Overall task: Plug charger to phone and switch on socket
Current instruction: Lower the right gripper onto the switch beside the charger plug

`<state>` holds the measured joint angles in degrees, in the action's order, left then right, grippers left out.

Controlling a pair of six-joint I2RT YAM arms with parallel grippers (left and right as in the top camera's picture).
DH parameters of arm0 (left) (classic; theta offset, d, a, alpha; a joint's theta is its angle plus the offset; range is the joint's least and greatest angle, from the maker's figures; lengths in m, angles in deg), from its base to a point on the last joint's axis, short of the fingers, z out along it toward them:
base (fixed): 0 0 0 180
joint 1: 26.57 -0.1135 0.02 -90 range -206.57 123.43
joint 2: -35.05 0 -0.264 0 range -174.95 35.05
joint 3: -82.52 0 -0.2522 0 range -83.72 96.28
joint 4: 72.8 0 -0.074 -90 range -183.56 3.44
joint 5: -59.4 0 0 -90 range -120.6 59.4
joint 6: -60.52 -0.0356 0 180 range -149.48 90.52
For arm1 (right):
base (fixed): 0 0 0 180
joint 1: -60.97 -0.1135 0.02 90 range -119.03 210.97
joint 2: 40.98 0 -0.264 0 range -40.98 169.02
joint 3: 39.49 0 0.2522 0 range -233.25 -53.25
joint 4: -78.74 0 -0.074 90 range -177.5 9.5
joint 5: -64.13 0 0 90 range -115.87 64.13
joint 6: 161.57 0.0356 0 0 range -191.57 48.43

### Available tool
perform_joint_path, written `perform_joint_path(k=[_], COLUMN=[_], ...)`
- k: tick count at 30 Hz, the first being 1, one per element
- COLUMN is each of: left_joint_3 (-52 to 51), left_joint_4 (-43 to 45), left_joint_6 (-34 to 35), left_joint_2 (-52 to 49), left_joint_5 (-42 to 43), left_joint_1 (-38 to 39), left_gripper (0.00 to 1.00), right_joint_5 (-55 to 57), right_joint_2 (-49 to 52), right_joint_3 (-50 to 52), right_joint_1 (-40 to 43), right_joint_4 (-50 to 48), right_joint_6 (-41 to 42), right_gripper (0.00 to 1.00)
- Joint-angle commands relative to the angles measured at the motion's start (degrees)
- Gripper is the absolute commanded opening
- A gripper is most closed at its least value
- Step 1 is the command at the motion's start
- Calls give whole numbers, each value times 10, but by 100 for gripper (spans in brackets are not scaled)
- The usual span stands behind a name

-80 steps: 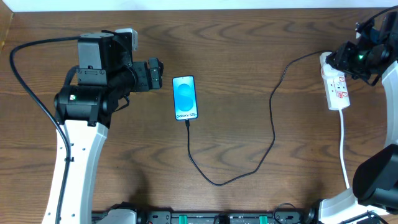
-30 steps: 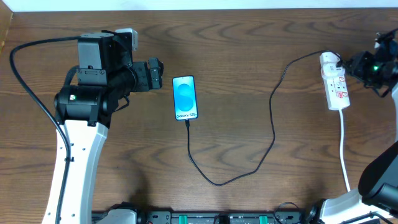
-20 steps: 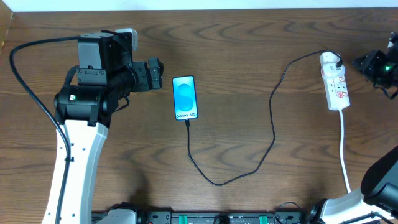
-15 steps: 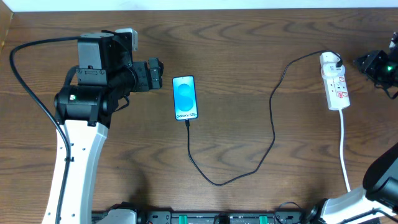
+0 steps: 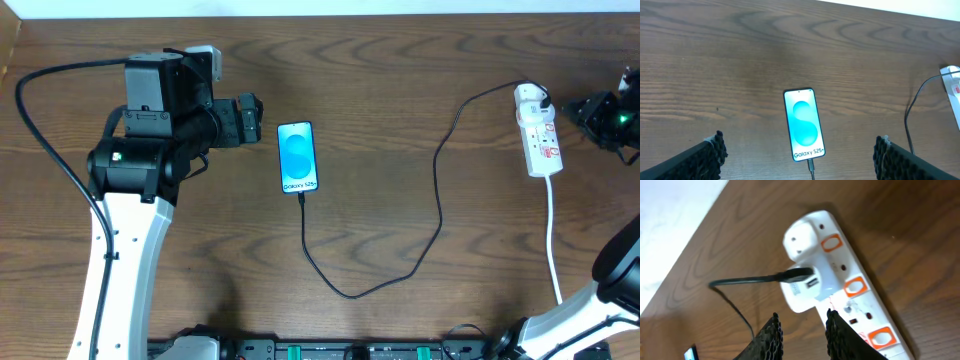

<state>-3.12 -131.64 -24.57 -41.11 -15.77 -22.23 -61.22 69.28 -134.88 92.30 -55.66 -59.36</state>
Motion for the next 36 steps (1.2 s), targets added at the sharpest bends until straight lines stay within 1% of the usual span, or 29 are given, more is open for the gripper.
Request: perform_joint_path(k=[1,26,32,36], left_joint_3=[3,3,3,3], left_joint_4=[-1,-1,-1,-1], left_joint_6=[3,3,3,3], left_joint_2=[2,2,2,2], left_joint_5=[-4,-4,-4,-4], left_joint_1=[-2,-2,-2,-2], left_gripper=[95,95,95,95], right_joint_5=[-17,-8,6,7], right_joint_2=[14,30,30,30], right_joint_3=[2,2,2,2], right_joint_1=[6,5,5,5], right_joint_4=[-2,-2,-2,-2], right_joint_6=[6,-20,-25,-27], right_gripper=[28,29,21,9])
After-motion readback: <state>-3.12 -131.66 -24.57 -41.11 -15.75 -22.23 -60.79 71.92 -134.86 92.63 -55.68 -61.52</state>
